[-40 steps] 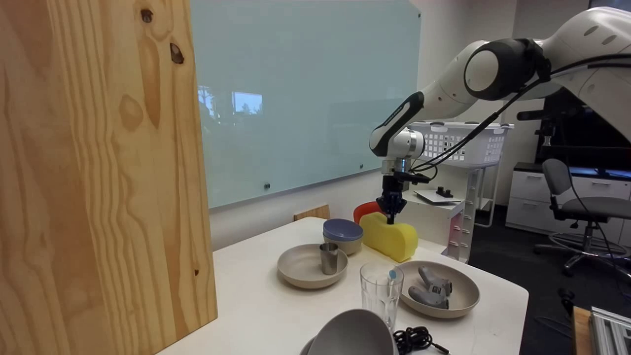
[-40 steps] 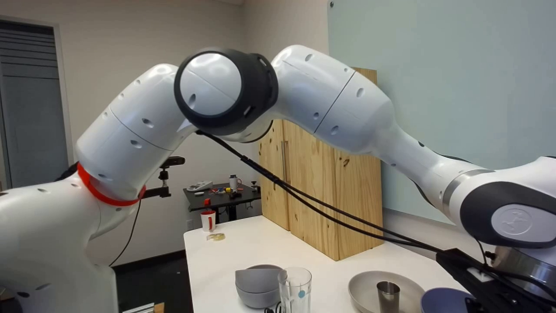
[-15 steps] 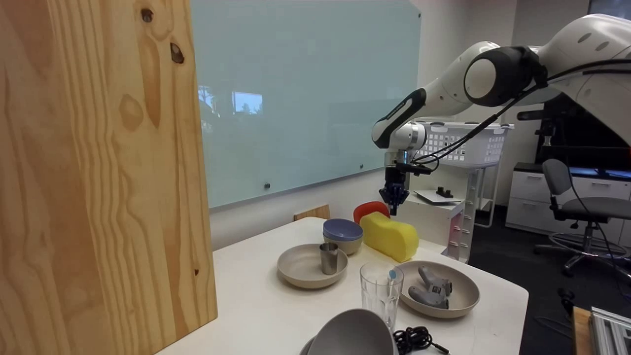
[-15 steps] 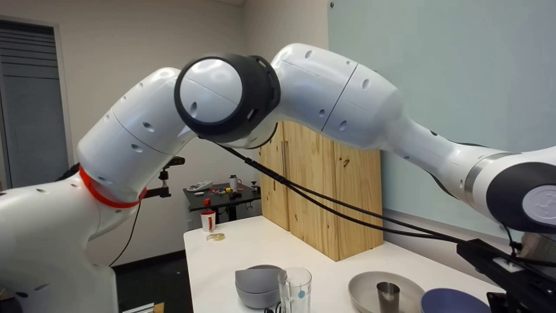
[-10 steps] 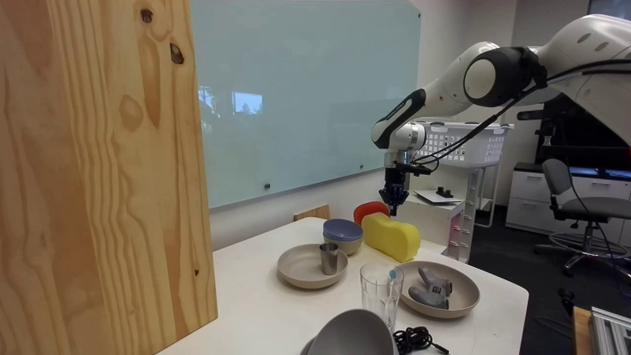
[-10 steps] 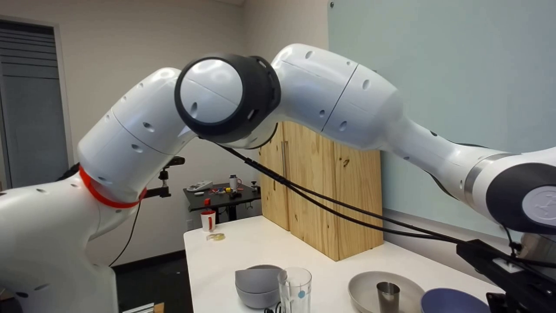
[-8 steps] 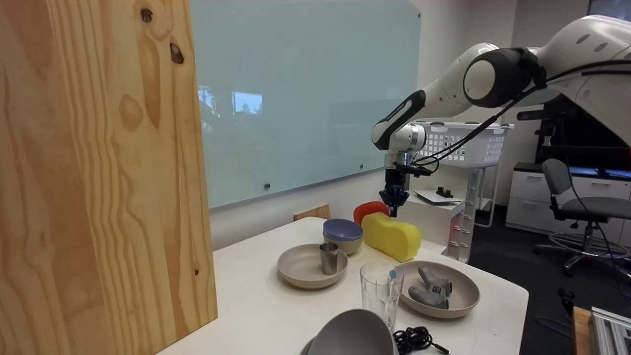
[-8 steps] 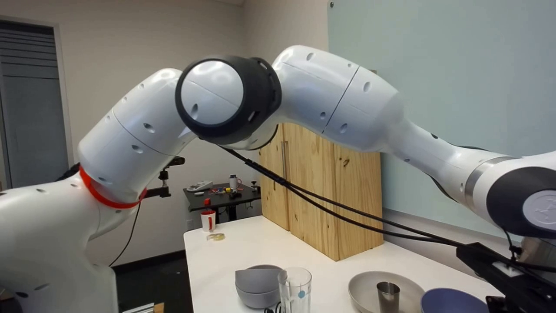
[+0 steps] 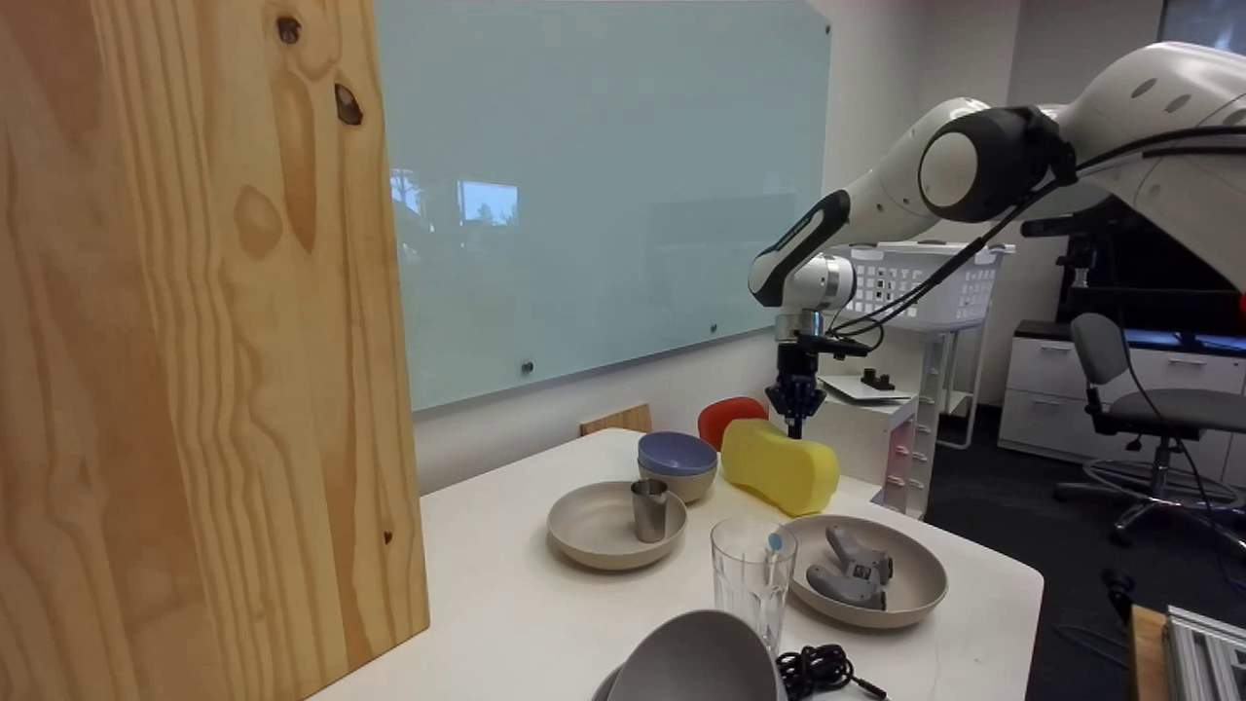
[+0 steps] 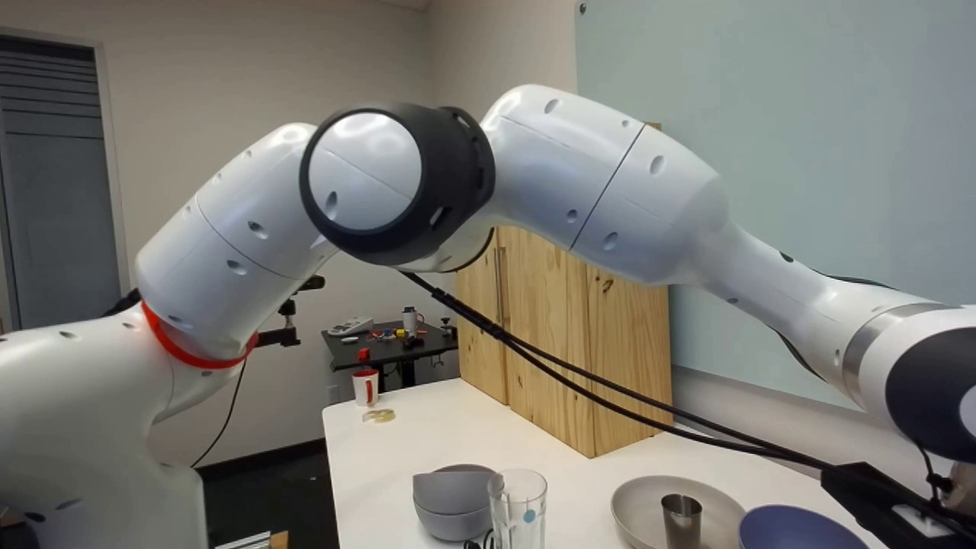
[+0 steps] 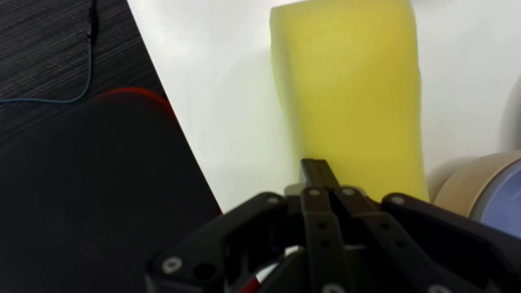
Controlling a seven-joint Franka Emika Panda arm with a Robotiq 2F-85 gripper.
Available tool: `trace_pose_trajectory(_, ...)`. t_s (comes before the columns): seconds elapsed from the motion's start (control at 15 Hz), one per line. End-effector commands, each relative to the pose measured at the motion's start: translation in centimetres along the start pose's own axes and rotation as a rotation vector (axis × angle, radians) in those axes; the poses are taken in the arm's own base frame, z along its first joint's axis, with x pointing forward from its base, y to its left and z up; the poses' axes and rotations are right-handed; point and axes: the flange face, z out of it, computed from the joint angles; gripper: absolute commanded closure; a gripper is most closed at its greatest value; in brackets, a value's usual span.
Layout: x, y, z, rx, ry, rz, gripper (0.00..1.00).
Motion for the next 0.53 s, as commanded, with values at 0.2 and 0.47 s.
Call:
trace_pose_trajectory(0.2, 0.33, 0.71, 1.17, 0.007, -0.039, 0.0, 1.0)
trace_pose_trajectory(0.47, 0.47, -0.12, 0.83, 0.003, -0.039, -0.014, 1.0)
